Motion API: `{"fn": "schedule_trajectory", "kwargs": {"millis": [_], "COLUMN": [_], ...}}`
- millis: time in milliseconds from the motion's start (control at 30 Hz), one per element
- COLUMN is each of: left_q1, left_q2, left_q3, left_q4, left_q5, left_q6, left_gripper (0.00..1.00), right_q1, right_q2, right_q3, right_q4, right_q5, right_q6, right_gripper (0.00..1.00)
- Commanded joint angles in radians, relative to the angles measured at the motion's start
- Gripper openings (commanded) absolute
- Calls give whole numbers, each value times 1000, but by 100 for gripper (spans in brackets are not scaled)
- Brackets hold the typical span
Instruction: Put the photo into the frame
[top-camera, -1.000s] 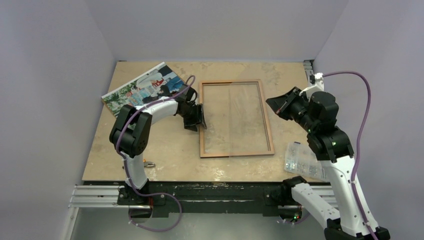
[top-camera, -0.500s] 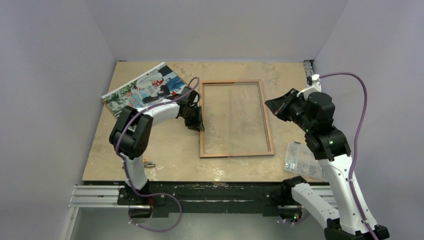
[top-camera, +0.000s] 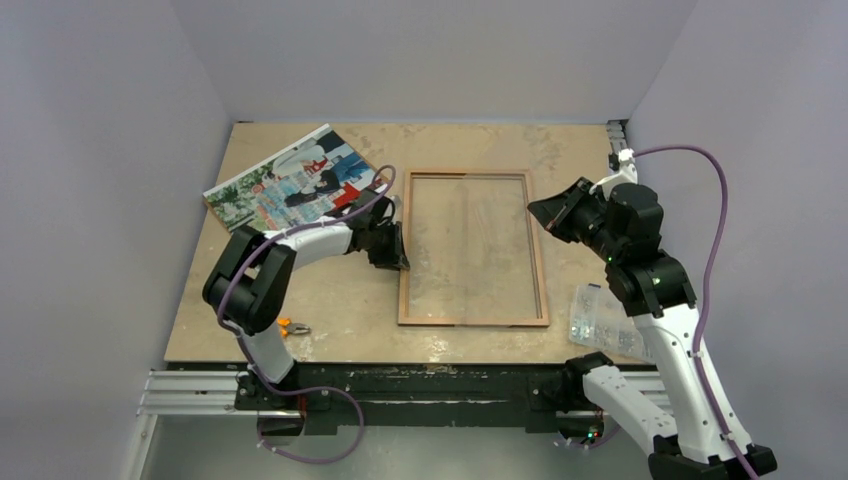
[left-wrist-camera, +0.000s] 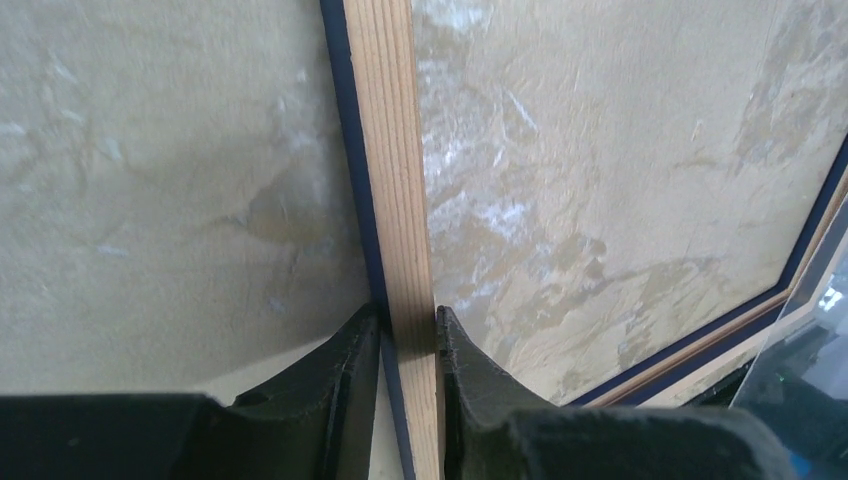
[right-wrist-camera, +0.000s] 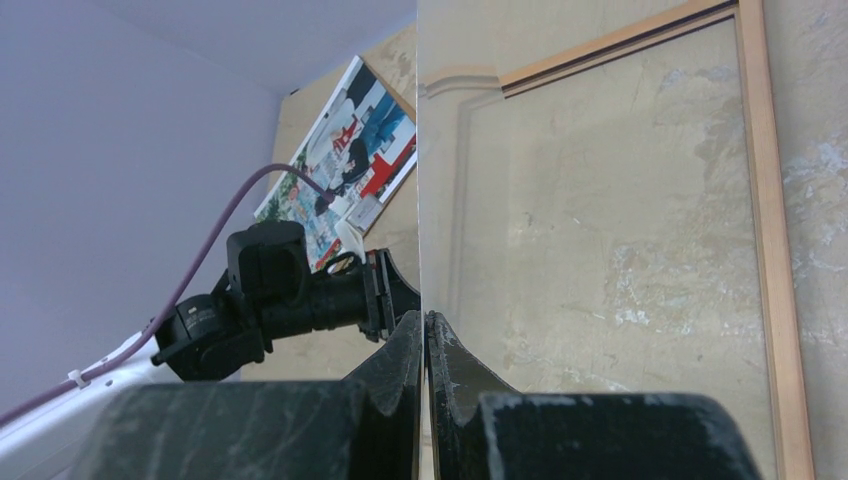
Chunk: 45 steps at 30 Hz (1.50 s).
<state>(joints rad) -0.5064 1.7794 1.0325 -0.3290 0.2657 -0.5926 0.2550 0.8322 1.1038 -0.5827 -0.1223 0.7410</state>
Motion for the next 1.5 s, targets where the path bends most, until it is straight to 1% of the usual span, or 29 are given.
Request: {"fn": "schedule_trajectory", "kwargs": {"millis": [0,167,233,267,400,467,533,733,900,1133,1300,1367,1467], "left_q1": [-28,-31,-31,-31,-30,-31,-29,-19,11,32,33,33,33], "left_q2": [-11,-100,-134,-150,-223,-268,-314,-439,-500,-448,-381,-364,-356], "left_q3": [-131,-200,-219,-226,-247,-253,-252,-252,-284,-342,-376,-379,-384], "left_q4": [-89,-72,-62,-55,-19,-9,-17,-49,-48,36,133,148,146], "left_q5": [3,-3,-1,3,41,63,69,52,63,131,179,194,172], "left_q6": [-28,-66,-75,-81,-108,-121,-125,-125,-118,-116,-134,-136,-134], "left_gripper": [5,6,7,14,49,59,63,62,54,42,30,27,25], "right_q1": [2,3,3,3,3,3,3,3,3,3,3,3,3], "right_q2": [0,8,11,11,13,13,10,2,-9,-36,-60,-54,-53], "right_q3": [-8,-13,-18,-21,-40,-42,-45,-68,-125,-277,-368,-366,-361], "right_q4": [76,79,86,91,125,137,148,203,273,444,573,573,572], "right_q5": [0,-10,-15,-18,-44,-55,-60,-74,-67,-105,-112,-113,-110], "right_q6": [12,5,4,4,12,12,11,15,71,170,207,206,204], "right_gripper": [0,0,0,0,0,0,0,0,0,0,0,0,0]}}
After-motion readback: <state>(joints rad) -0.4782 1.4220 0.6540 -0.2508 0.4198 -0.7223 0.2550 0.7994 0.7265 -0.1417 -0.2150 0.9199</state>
